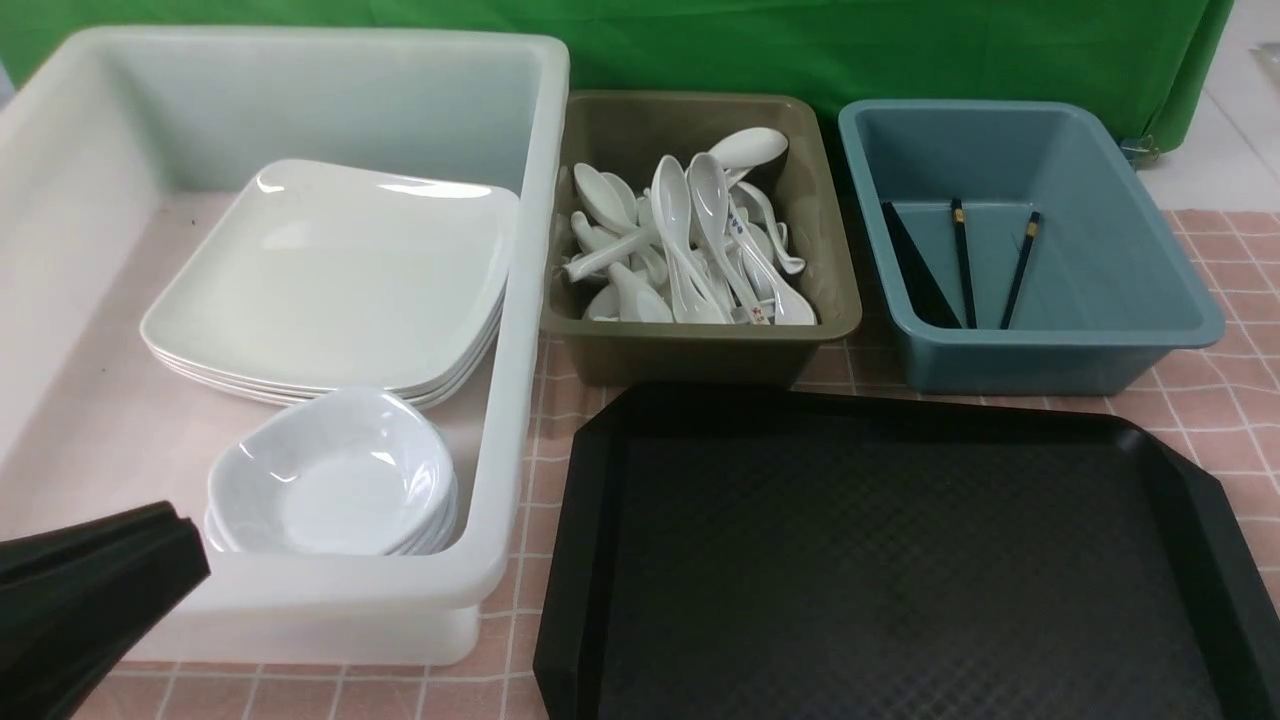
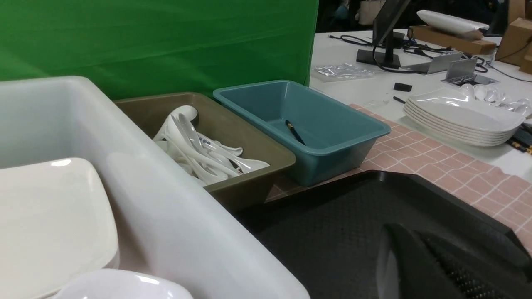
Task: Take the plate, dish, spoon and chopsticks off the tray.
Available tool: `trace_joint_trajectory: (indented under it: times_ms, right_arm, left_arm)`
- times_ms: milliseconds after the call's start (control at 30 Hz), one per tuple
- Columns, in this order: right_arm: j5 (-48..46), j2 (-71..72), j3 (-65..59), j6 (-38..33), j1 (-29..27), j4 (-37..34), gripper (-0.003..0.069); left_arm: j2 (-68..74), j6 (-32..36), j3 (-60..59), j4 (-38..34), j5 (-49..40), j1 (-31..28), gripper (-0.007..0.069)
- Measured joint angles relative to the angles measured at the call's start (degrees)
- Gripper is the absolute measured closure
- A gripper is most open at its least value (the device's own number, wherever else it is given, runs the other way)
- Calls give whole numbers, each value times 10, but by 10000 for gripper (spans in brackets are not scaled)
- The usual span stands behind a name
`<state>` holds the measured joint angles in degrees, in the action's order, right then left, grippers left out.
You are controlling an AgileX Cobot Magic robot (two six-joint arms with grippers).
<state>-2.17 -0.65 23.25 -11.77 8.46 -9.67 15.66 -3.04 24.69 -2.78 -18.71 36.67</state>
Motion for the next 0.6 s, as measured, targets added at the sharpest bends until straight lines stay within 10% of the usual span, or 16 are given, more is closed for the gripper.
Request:
trace_joint_trajectory:
  times_ms: [600]
  right_arm:
    - [-4,0,0,0,0,0,464]
  left_arm:
    - [-157,67,-240,0,135,-354,622]
